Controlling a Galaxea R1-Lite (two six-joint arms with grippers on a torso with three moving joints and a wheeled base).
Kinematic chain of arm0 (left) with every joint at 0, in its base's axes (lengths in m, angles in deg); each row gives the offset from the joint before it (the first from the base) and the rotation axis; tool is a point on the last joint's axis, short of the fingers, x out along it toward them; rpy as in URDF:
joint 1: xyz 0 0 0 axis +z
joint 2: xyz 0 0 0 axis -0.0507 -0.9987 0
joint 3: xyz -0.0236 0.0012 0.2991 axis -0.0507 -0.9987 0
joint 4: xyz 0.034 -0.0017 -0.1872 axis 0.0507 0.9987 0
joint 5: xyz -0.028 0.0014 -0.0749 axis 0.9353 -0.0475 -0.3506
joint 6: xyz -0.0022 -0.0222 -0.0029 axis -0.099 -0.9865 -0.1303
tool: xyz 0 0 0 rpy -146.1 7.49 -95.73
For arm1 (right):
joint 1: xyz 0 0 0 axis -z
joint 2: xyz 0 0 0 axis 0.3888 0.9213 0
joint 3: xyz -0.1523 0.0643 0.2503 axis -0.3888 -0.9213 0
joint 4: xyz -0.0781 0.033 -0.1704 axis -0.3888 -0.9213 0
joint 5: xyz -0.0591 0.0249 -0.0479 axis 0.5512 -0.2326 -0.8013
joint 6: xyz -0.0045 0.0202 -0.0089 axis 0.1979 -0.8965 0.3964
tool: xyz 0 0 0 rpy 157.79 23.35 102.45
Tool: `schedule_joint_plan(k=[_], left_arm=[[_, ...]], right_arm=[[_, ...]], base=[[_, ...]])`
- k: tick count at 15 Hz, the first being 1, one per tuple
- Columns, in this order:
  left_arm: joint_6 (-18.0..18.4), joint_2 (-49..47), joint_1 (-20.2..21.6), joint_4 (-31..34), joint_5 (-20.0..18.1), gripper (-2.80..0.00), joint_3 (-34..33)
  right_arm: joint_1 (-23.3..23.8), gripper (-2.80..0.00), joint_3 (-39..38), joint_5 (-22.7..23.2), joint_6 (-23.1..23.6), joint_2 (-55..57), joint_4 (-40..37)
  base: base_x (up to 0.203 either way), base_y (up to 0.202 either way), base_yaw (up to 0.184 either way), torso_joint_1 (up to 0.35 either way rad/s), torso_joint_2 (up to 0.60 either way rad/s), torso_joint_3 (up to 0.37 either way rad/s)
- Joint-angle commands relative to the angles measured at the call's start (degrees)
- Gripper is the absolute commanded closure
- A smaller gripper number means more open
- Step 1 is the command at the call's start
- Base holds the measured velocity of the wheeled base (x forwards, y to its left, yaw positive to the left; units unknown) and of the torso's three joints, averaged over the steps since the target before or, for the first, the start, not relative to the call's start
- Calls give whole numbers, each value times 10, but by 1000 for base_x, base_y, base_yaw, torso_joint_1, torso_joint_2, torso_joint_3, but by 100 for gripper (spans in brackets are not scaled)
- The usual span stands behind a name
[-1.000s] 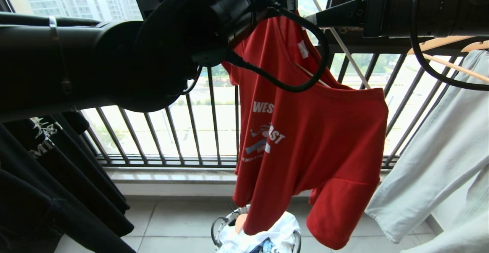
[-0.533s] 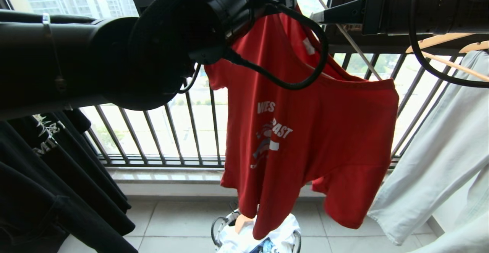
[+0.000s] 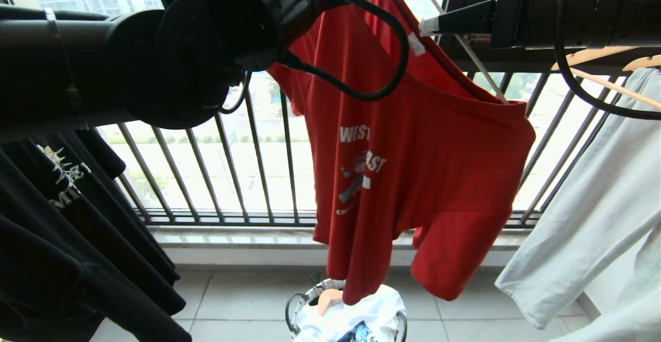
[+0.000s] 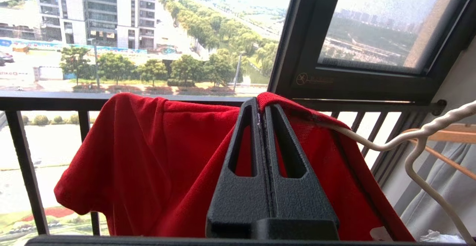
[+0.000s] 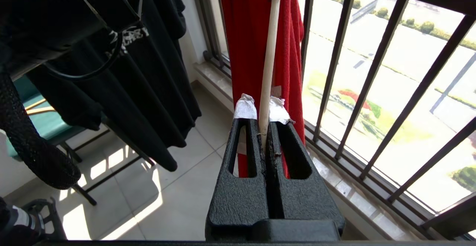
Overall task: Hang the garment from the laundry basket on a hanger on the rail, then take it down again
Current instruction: Take the clothes off the clothes rack
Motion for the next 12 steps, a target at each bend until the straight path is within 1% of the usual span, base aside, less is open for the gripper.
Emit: schedule_joint_plan(k=[1,7,12], left_arm=[[1,-2,18,-1,1,0,16],[6,-14,70,4,0,0,19],[5,-28,95,7,0,0,20]], right_arm=[[3,0,0,2,0,-3,-2],[9,0,0,2,8,-8,-3],[10,0,-1,2,7,-9,-3]], base=[[0,0,0,0,0,0],[0,0,0,0,0,0],[0,0,0,0,0,0]])
